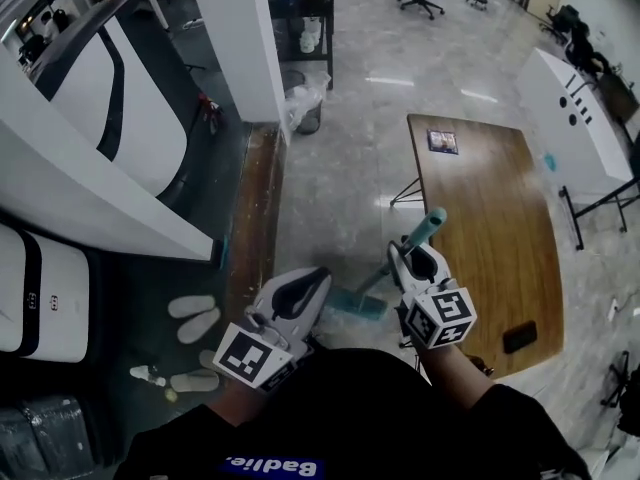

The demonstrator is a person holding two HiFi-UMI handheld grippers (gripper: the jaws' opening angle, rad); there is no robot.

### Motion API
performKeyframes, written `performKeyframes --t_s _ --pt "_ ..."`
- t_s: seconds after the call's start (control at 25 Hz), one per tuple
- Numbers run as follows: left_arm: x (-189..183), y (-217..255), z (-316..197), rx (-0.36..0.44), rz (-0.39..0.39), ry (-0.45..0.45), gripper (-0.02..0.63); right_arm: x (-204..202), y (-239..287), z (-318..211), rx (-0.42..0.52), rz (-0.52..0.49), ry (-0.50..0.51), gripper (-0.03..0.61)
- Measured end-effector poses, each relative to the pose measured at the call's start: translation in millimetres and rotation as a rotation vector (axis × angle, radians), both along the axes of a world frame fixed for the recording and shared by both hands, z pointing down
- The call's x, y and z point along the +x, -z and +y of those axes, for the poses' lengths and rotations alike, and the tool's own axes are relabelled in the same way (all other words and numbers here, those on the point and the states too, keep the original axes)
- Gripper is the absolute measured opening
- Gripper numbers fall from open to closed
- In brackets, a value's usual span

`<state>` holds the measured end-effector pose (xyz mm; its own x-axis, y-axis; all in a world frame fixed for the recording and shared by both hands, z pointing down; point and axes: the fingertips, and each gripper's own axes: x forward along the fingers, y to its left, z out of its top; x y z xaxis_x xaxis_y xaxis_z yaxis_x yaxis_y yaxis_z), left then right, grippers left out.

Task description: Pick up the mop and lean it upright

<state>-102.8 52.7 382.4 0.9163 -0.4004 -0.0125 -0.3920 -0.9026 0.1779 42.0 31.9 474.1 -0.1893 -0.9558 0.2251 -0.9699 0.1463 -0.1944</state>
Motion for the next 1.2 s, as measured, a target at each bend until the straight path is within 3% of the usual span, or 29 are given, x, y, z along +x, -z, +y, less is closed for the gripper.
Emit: performKeyframes --t_s 0.24,0.44,0.6,0.8,1.2 --pt "-36 3 -59 -0.012 0.032 -0.043 0.038 -8 5 -44 -0.018 0.032 -0.107 0.106" --pt "-62 2 -97 -0.019 0.044 -0.03 0.024 -23 12 -82 -0.013 0.036 -0.128 0.104" --pt "-74 2 -112 -0.008 0.017 -0.016 0.018 -47 21 -104 -0.001 0.031 -0.087 0.104" --pt "-80 1 -130 -0.012 0.041 0.035 0.02 -62 25 -131 0.018 0.014 -0.019 0.104" --pt "-51 12 -182 0.013 -0.014 0.161 0.02 -58 26 -185 0.035 -0.044 0.146 0.104"
